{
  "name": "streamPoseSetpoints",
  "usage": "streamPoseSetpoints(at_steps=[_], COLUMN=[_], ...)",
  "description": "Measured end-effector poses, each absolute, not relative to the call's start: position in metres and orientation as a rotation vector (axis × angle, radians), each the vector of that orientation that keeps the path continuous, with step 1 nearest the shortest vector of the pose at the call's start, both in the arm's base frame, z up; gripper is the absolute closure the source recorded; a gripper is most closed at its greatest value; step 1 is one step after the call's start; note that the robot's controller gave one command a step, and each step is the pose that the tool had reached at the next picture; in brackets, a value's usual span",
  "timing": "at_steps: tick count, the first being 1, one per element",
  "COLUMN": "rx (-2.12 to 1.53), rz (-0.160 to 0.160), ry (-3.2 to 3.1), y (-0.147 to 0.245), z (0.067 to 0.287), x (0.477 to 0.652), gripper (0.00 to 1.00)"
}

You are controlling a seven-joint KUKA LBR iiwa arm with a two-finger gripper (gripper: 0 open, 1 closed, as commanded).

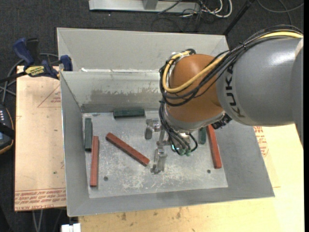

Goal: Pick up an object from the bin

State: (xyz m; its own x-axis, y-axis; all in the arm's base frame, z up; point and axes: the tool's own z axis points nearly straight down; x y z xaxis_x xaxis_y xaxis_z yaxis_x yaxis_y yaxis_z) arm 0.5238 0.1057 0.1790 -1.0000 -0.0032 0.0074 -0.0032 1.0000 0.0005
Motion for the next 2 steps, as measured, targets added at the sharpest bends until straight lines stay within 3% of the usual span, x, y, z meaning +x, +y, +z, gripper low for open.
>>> streamPoseSetpoints(at_steps=[1, 2], rx=[0.065, -0.469], rz=[-0.001, -0.006], ry=[-3.136, -3.111], y=[0.122, 0.165], z=[0.066, 0.07], x=[0.552, 0.596], gripper=[0.0, 0.0])
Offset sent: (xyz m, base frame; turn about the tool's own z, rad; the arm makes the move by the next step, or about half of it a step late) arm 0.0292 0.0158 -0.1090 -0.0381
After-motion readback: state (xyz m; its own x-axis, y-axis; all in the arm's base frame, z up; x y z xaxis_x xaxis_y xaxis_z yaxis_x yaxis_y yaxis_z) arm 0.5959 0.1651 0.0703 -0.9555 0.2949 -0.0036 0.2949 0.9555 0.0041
